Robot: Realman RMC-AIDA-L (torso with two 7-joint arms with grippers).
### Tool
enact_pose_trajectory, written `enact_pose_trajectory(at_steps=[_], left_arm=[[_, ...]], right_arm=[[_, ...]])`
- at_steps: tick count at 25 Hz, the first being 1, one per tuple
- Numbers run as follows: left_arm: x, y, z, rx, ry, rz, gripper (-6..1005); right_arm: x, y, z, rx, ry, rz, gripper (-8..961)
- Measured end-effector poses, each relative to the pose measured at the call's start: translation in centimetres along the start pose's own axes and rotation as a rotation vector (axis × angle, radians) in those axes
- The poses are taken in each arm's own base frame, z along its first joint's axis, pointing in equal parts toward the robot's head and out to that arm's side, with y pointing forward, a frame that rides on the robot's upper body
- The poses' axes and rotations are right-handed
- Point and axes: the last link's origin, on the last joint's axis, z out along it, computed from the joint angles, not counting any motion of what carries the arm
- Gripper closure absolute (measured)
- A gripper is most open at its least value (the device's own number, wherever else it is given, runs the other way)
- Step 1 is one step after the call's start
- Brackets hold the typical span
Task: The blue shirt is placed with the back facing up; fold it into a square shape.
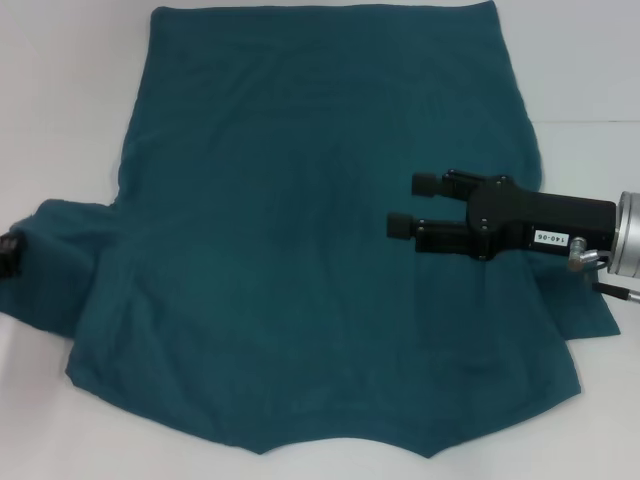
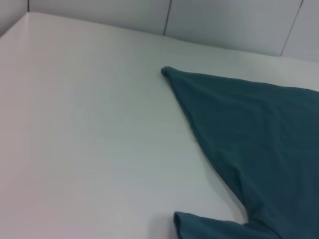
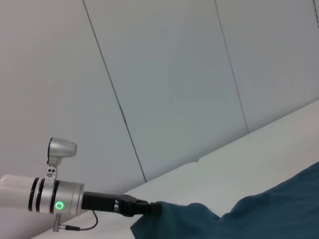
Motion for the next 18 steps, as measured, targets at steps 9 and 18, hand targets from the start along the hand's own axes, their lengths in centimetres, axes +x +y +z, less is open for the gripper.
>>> enact_pose_trajectory(at_steps=[9,18], left_arm=[[1.2,-1.0,-0.2,0.043,0.019,0.046,997],[2.6,-0.9,0.0,0.039,0.04,0.089,998]], right_arm=[[0.1,0.1,0.3,-0.007,-0.002,0.006,52],[0.1,0.2,0.3,-0.008,-0.001,0.008,52]])
